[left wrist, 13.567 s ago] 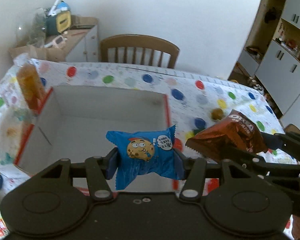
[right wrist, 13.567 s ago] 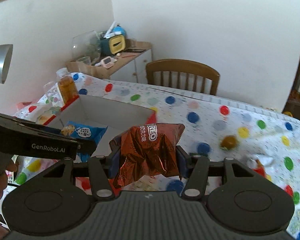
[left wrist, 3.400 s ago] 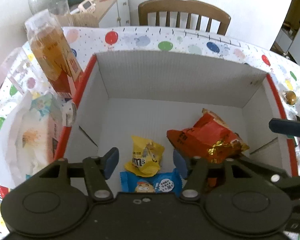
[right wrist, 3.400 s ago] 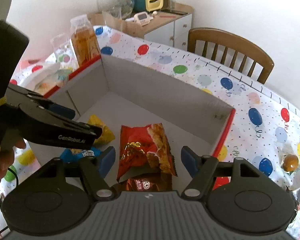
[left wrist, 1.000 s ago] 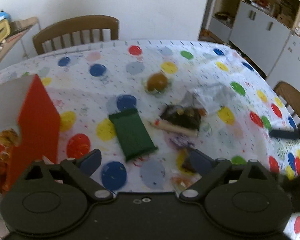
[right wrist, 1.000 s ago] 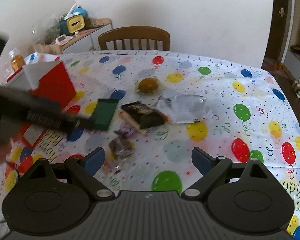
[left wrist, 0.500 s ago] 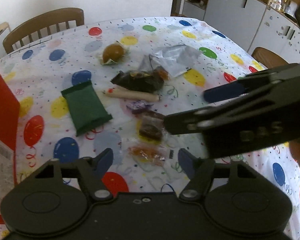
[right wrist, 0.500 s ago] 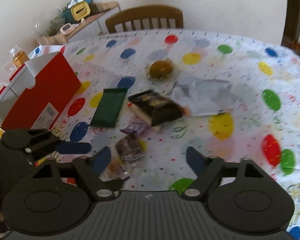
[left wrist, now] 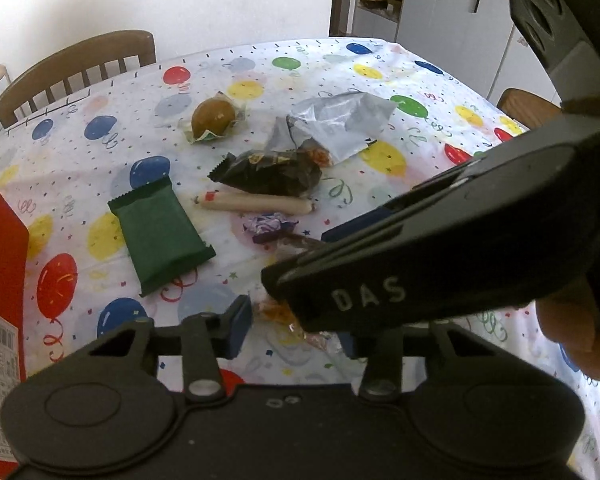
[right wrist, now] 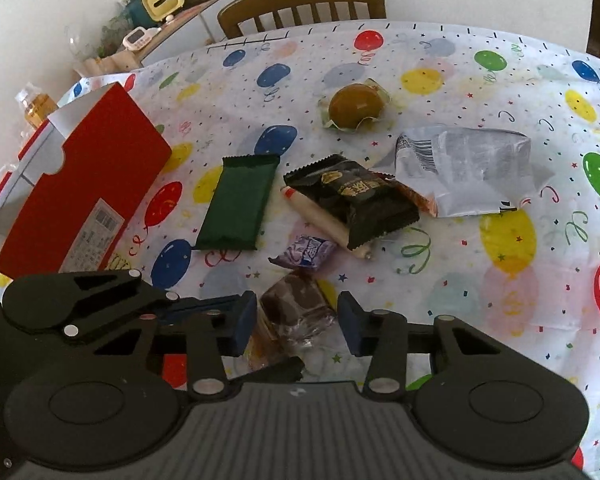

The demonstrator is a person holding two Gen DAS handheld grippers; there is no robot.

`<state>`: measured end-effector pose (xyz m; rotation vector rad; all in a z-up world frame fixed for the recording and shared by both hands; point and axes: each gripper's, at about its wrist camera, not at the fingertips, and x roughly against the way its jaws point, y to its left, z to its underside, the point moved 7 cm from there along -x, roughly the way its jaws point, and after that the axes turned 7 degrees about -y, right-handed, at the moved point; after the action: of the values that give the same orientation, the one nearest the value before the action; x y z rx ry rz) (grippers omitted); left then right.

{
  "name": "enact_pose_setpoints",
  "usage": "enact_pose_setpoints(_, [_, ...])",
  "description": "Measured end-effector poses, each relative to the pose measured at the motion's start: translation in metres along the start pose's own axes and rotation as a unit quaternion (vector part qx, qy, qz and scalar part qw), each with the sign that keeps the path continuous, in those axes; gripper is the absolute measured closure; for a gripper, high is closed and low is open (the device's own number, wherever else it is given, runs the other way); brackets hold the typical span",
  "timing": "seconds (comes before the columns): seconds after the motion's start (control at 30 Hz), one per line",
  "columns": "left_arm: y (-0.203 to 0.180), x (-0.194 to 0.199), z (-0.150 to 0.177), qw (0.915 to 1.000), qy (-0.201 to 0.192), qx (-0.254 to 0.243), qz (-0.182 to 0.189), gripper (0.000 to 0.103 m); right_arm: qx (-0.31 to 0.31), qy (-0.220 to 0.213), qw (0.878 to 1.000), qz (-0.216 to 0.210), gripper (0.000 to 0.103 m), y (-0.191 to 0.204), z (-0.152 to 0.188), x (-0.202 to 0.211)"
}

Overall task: Organize snacks
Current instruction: 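Grasp the small orange candy packet with the left tool while the right tool grasps the brown translucent packet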

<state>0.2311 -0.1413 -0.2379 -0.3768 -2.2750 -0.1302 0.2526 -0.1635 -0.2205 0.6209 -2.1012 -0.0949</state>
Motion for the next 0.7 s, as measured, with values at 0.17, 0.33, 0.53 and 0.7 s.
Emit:
enact_pose_setpoints(0.17, [0.004,0.003,0.0,1.0,-0.005,0.005,0.005,0.071,-0.016,-0.004,1.0,0.003,0.063,-0.003,0.0,0.002])
enact_pose_setpoints(0.33, [0.007,0.009,0.002,0.9999,-0.006,0.009,0.006,0.073,-0.034,-0.01,0.999,0.004,0.063,-0.004,0.005,0.011])
enact_pose_setpoints(0.53, [0.012,0.021,0.009,0.9997,-0.006,0.021,0.01,0.074,-0.049,-0.019,0.999,0.012,0.063,-0.009,0.012,0.028])
enact_pose_setpoints(0.7, [0.018,0.037,0.01,0.9993,-0.011,0.034,0.012,0.074,-0.05,-0.032,0.998,0.016,0.064,-0.007,0.013,0.047])
